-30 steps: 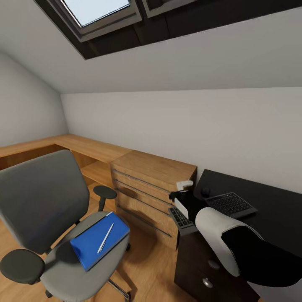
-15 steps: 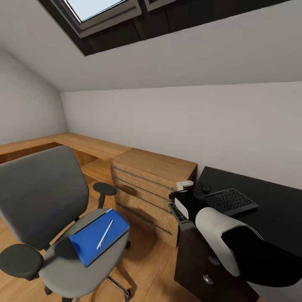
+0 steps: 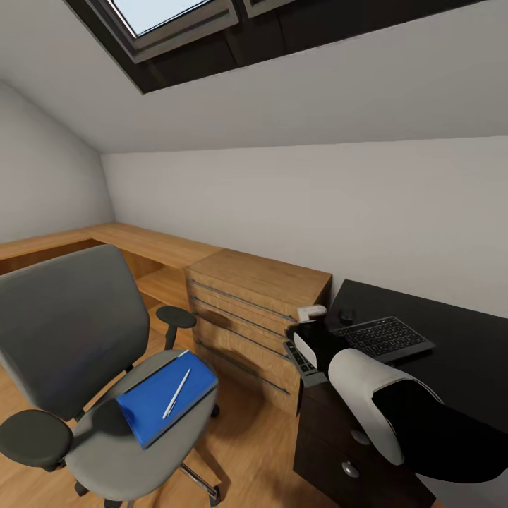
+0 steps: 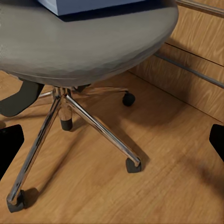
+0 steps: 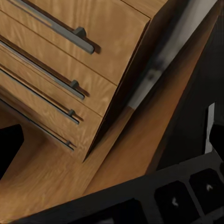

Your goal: In the bedroom, organize the workspace by keeping the computer under the desk, ensuring the monitor is on the desk, placing the keyboard on the desk next to the monitor, placing the mouse on the desk next to the keyboard, moving the folder from the swivel chair onto the desk next to the mouse, stacking the notebook on top of the folder with the pen on top of the notebook, and positioning the swivel chair next to the desk.

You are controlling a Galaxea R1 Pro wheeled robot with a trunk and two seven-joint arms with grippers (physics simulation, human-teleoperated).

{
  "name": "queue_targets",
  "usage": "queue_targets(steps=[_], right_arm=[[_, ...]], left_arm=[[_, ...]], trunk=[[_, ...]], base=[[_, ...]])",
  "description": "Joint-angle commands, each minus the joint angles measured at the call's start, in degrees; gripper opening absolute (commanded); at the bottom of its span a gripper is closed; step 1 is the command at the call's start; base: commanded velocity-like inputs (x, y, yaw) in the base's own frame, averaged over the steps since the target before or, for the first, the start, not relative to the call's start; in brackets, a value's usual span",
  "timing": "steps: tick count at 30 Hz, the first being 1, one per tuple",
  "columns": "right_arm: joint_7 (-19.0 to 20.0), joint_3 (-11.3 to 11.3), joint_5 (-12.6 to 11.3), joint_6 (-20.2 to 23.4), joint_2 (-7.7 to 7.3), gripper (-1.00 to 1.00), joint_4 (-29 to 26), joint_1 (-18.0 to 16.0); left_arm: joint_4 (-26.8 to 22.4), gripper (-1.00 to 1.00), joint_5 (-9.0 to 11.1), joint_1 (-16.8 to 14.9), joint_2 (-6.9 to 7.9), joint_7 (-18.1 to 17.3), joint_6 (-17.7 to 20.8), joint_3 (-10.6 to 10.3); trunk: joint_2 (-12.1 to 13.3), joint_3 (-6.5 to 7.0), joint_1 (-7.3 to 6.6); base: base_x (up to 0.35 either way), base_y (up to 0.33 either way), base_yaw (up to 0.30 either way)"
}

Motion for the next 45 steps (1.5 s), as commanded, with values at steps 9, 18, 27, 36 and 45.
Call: queue_targets(steps=[9, 18, 27, 36, 45], right_arm=[[-2.48, 0.59, -0.65, 3.06, 0.2, 1.0, -0.02, -0.02], [-2.53, 0.59, -0.65, 3.24, 0.2, 1.0, 0.07, -0.02], [-2.54, 0.57, -0.65, 3.24, 0.2, 1.0, 0.14, -0.02], [-2.54, 0.59, -0.65, 3.24, 0.2, 1.0, 0.16, -0.02], [-2.54, 0.58, -0.65, 3.24, 0.2, 1.0, 0.12, -0.02]], left_arm=[[-0.06, 1.0, 0.43, -0.01, 0.08, 0.08, -0.11, -0.46], [-0.06, 1.0, 0.47, -0.01, 0.12, -0.04, -0.31, -0.49], [0.02, 1.0, 0.44, -0.01, 0.12, -0.08, -0.27, -0.56], [0.03, 1.0, 0.45, -0.01, 0.12, -0.09, -0.28, -0.58], [0.77, 1.0, 0.41, -0.01, 0.08, -0.09, -0.31, -0.64]], trunk=[[-0.02, -0.05, 0.0], [-0.02, -0.05, 0.0], [-0.02, -0.05, 0.0], [-0.02, -0.05, 0.0], [-0.02, -0.05, 0.0]], base=[[0.0, 0.0, 0.0], [-0.087, 0.0, 0.0], [-0.143, 0.0, 0.0], [-0.065, 0.0, 0.0], [-0.001, 0.0, 0.0]])
